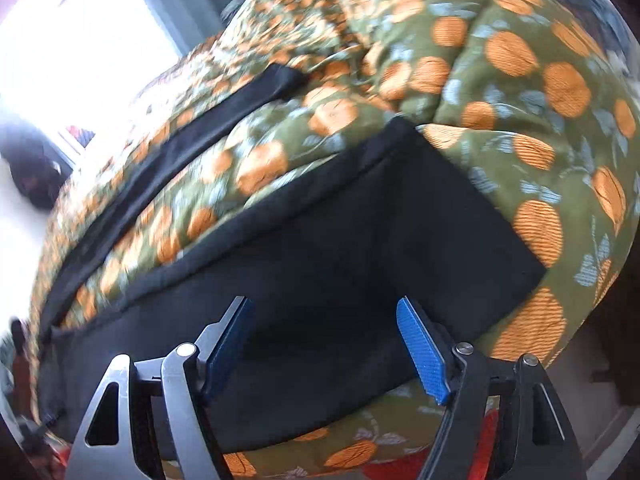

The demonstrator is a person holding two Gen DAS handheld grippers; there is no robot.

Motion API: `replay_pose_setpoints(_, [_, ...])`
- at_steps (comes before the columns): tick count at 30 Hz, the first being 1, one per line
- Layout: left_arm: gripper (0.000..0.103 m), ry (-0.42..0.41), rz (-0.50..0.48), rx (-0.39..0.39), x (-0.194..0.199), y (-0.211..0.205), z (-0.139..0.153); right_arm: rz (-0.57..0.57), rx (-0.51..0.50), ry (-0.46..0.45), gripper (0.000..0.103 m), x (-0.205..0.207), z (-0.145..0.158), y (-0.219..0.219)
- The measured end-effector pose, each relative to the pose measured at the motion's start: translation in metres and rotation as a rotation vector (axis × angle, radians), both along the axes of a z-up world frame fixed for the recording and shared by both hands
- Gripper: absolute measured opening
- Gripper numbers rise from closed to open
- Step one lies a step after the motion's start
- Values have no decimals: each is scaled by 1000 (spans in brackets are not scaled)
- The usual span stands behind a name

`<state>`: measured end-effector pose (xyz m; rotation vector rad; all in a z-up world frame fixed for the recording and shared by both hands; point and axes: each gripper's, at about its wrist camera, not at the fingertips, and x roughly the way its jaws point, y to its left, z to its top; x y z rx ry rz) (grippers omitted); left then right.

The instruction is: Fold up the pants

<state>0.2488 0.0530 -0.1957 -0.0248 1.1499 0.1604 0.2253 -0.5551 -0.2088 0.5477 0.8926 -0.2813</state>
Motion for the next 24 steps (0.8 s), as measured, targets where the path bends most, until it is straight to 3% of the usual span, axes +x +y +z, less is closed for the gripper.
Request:
replay_pose_setpoints(4, [102,-93,3,-72,34,-3,34,36,-140,15,76,3,17,30])
replay_pose_setpoints(8, [102,-200,-27,-64,100,-2,61,216,-148,-34,76,35,38,87])
replay_pose_setpoints(11, [102,-238,-1,-10,152,7,47,404,-101,-90,77,83,52,154])
replay_pose_setpoints(14, [102,-200,96,33,179,33,17,583,-17,-150,77,140,55,223])
replay_pose_setpoints(16, [102,-187,132,-30,180,49,-4,676,30,-163,77,173,46,265])
replay_pose_setpoints(19, [102,-275,114,-37,154,54,-9,767,25,-86,77,224,13,299])
replay_pose_setpoints(22, [102,-290,110,-6,151,50,-12,812,-31,54,76,270,-26,290])
replay_pose_setpoints(24, [102,-297,109,-3,147,53,-11,780,-74,41,73,289,-33,254])
